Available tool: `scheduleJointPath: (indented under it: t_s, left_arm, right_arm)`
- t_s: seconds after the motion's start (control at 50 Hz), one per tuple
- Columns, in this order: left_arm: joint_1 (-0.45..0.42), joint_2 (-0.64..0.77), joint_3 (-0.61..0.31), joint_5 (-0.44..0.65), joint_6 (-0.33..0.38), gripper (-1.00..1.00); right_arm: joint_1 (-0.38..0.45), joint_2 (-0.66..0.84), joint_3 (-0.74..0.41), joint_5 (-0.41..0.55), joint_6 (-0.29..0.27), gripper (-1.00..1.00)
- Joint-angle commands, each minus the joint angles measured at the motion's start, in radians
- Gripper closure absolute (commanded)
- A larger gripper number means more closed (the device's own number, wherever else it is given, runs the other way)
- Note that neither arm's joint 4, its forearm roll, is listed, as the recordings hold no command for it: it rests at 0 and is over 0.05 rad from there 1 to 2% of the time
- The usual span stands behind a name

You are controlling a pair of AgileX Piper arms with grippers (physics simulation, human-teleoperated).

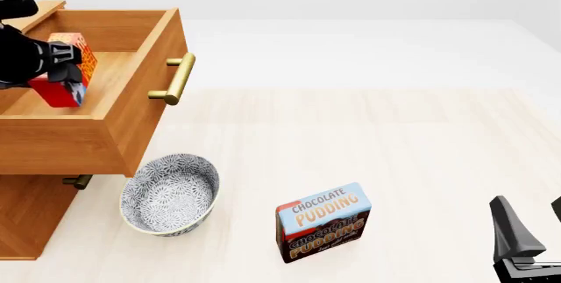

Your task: Put the butter at the back in the top drawer of the cabinet and close it.

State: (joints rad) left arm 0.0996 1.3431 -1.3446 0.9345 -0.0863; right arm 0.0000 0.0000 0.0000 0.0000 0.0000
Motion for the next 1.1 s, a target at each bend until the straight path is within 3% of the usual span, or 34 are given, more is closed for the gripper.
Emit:
scheduleJointPath:
  t_s: [0.02,0.2,0.48,0.5,0.8,1.1]
  left_arm:
    - [0.004,-0.006,-0.005,-0.012,0.018,1.00]
    - [0.023,-0.006,-0.017,-0.008,0.031,1.00]
    - [-0.028,-0.026,-0.033,0.009,0.004,1.00]
    - [-0.028,-0.027,-0.035,0.010,0.004,-1.00]
    - [-0.028,-0.034,-0.041,0.018,-0.001,-1.00]
    - [-0.055,-0.073,-0.132,0.068,0.024,-1.00]
  right_arm:
    - [0.000,0.000,0.000,0.000,0.000,-1.00]
    - [0.000,0.000,0.000,0.000,0.000,-1.00]
    - [0.000,0.000,0.000,0.000,0.000,-1.00]
    - [0.000,0.000,0.000,0.000,0.000,-1.00]
    - [0.000,0.000,0.000,0.000,0.000,-1.00]
    - [0.000,0.000,0.000,0.000,0.000,-1.00]
